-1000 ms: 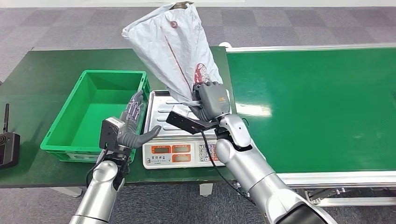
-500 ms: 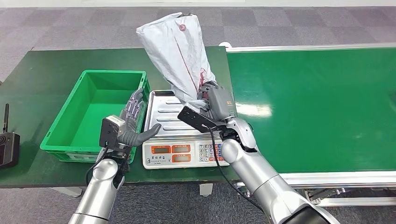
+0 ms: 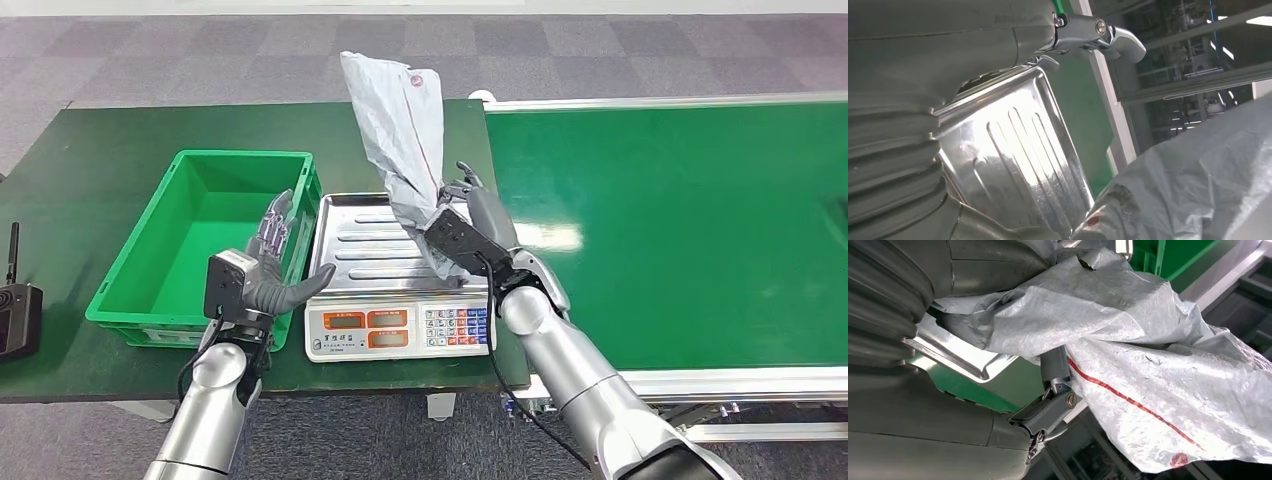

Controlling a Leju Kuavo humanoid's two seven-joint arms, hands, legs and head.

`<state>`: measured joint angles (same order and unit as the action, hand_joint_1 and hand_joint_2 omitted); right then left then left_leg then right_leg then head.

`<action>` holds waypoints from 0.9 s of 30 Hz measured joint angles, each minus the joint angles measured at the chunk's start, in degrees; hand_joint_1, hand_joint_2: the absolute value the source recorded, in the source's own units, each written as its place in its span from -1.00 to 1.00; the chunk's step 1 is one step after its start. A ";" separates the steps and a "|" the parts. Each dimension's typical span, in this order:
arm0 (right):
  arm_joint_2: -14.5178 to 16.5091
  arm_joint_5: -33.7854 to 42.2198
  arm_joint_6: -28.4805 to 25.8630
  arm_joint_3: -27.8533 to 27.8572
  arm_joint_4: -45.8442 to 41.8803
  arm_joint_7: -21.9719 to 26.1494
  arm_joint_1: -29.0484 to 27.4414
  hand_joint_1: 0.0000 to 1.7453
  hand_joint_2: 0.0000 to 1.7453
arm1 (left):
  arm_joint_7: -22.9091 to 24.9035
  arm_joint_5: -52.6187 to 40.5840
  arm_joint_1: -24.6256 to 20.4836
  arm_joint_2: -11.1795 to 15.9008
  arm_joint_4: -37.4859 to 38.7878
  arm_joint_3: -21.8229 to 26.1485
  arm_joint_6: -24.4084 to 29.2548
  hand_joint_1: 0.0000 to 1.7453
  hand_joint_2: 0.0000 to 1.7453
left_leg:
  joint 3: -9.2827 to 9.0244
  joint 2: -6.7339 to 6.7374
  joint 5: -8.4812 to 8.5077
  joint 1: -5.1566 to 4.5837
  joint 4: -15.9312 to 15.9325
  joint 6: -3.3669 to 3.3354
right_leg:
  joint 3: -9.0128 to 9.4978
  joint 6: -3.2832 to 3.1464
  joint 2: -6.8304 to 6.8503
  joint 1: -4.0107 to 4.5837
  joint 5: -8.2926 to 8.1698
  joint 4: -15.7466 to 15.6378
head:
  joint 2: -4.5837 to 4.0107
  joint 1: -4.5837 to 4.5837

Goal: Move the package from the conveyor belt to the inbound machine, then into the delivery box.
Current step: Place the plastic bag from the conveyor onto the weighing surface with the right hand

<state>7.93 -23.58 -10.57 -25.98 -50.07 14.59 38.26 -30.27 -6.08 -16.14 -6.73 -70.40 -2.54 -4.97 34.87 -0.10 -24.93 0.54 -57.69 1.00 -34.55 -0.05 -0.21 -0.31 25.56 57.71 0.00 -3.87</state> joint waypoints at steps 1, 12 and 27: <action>0.00 0.00 0.30 0.00 -0.01 -0.03 0.11 -1.00 1.00 | 0.01 0.00 0.00 0.00 -0.15 0.01 0.01 -1.00 1.00 | 0.00 0.00 0.00 0.00 0.00 0.00 | 0.00 0.00 0.00 0.00 0.00 0.00 | 0.00 0.00; -0.26 0.58 1.41 0.01 0.06 0.89 0.74 -1.00 1.00 | 0.04 0.00 0.01 0.00 -0.55 0.04 0.01 -1.00 1.00 | 0.00 0.00 0.00 -0.01 0.00 0.00 | 0.00 0.00 0.00 -0.01 0.00 0.00 | 0.00 0.00; -0.31 11.95 14.03 1.69 2.31 7.18 1.74 -1.00 1.00 | -0.70 0.02 0.02 0.09 -0.53 0.04 0.50 -1.00 1.00 | 0.00 0.00 0.00 -0.01 0.00 0.00 | 0.01 0.00 0.01 0.00 0.00 0.00 | 0.00 0.00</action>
<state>7.63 -11.64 3.45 -24.28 -47.76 21.77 40.00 -30.97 -6.06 -16.12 -6.64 -70.94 -2.49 -4.48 34.87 -0.10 -24.93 0.53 -57.69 1.00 -34.53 -0.05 -0.19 -0.31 25.56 57.71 0.00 -3.87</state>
